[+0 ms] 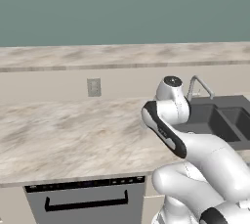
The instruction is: Grab the spray bottle from the cabinet, then place it next to the cutting board for sanitizing. Then grab the dish brush from the countertop next to the sink and place it next to the cutting board.
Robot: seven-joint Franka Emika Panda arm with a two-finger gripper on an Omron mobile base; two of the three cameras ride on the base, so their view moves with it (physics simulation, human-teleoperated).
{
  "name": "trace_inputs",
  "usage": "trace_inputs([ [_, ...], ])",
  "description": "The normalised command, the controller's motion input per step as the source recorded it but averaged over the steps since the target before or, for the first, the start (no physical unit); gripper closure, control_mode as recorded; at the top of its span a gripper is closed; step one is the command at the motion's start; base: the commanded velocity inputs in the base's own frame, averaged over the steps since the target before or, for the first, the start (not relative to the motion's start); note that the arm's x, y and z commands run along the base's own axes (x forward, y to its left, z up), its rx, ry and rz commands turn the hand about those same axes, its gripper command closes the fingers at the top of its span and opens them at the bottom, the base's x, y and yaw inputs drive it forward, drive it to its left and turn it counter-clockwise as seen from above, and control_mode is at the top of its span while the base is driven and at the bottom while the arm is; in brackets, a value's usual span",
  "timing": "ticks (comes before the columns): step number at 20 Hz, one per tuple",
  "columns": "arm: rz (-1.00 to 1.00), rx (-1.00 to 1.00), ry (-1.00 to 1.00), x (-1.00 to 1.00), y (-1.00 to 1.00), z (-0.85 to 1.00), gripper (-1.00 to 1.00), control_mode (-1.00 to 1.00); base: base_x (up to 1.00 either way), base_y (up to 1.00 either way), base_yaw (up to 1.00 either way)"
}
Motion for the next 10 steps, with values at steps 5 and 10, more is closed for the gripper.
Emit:
trace_inputs([
  [5,0.0,0.09,-0.57,-0.84,0.0,1.0,1.0,-1.0,0.0,0.0,0.0],
  [10,0.0,0.16,-0.55,-0.71,-0.11,1.0,1.0,-1.0,0.0,0.0,0.0],
])
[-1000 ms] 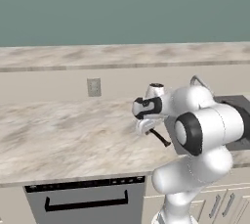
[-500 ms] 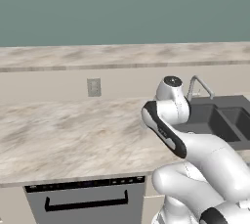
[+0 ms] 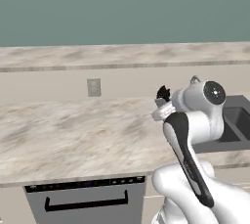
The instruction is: Grab the spray bottle from the cabinet, then place it next to the cutting board for sanitizing. Then grab the dish brush from the countertop next to the sink and place it next to the cutting board.
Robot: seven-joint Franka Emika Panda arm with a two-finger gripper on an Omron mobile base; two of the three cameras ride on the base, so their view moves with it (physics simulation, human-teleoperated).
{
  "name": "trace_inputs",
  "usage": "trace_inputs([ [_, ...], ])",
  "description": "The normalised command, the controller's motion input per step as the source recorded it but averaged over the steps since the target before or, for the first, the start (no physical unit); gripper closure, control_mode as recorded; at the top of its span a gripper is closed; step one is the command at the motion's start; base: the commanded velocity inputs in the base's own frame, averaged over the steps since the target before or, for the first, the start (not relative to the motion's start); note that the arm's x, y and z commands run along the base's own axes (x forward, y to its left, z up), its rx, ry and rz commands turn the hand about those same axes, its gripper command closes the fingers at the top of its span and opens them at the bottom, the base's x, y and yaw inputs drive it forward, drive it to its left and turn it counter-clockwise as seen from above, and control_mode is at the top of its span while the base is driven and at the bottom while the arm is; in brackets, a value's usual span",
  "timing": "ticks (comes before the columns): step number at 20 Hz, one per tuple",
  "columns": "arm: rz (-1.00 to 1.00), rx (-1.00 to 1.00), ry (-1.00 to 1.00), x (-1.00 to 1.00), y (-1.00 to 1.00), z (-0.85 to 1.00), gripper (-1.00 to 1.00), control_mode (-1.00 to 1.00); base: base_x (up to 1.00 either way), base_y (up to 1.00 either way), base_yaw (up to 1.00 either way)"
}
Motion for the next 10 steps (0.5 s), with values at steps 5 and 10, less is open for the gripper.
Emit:
trace_inputs([
  [5,0.0,0.14,-0.48,-0.59,-0.03,1.0,1.0,-1.0,0.0,0.0,0.0],
  [10,0.0,0.13,-0.24,-0.64,-0.12,0.97,1.0,-1.0,0.0,0.0,0.0],
])
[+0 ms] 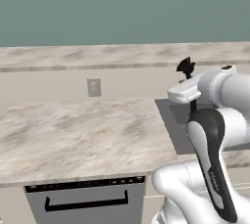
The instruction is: Grab the spray bottle from the cabinet, then place it next to the cutting board for sanitizing. Then grab the dish brush from the countertop next to the sink and place it next to the cutting board.
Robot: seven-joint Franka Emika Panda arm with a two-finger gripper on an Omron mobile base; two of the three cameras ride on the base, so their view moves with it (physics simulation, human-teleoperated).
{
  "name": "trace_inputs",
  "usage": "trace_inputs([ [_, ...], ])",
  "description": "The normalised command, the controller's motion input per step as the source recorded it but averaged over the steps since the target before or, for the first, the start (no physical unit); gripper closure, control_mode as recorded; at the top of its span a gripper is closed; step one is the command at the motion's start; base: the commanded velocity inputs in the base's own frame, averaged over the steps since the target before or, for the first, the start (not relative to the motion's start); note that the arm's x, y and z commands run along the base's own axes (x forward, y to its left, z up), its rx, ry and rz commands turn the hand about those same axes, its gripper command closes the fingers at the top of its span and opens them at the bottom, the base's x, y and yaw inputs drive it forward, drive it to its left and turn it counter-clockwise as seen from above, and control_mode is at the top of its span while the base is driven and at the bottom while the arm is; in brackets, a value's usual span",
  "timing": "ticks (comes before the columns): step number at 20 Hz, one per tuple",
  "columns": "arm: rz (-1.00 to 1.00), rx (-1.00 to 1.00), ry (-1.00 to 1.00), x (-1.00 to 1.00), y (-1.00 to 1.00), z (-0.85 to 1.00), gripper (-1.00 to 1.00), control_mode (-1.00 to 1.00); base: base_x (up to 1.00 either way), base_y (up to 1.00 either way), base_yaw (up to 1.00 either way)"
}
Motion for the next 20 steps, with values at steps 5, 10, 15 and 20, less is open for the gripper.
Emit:
trace_inputs([
  [5,0.0,0.09,-0.04,-1.0,-0.19,0.22,1.0,-1.0,0.0,0.0,0.0],
  [10,0.0,0.04,0.01,-0.91,-0.33,0.18,1.0,-1.0,0.0,0.0,0.0],
  [15,0.0,0.0,0.0,0.0,0.0,0.0,1.0,1.0,-0.64,-0.55,-0.06],
  [20,0.0,0.0,0.0,0.0,0.0,0.0,1.0,1.0,-0.68,-0.95,-0.22],
])
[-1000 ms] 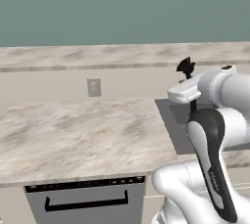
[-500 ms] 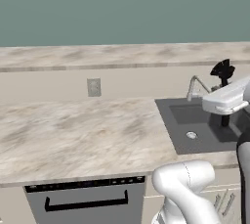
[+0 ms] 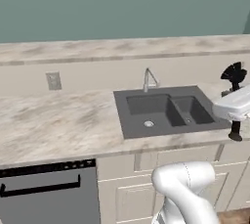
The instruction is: Grab the spray bottle from the cabinet, then place it next to the cutting board for sanitizing. Then grab the dish brush from the countertop next to the sink and place it next to the cutting board.
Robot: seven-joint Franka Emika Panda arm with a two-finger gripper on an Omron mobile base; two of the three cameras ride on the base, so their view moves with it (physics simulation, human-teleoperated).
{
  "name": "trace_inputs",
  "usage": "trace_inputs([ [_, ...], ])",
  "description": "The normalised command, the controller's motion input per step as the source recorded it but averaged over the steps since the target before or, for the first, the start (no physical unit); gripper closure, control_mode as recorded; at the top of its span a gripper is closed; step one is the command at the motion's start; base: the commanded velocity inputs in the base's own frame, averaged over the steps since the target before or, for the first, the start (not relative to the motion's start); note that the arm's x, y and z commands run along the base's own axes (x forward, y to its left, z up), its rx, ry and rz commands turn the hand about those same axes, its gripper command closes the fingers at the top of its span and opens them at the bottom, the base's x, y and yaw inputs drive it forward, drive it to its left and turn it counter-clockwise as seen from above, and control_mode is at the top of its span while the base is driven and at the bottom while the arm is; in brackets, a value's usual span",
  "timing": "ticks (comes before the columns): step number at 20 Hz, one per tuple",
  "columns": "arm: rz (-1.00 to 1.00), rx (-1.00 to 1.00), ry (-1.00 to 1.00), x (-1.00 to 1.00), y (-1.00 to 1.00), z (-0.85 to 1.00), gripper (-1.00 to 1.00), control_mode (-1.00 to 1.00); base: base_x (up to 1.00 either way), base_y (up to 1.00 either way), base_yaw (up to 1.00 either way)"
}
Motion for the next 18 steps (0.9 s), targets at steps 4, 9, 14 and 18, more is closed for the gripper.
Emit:
trace_inputs([
  [4,0.0,0.0,0.0,0.0,0.0,0.0,1.0,1.0,-0.61,-1.0,-0.35],
  [9,0.0,0.0,0.0,0.0,0.0,0.0,1.0,1.0,-0.02,-0.82,-0.73],
  [14,0.0,0.0,0.0,0.0,0.0,0.0,1.0,1.0,0.0,0.0,-1.0],
  [18,0.0,0.0,0.0,0.0,0.0,0.0,1.0,1.0,0.0,0.0,-1.0],
])
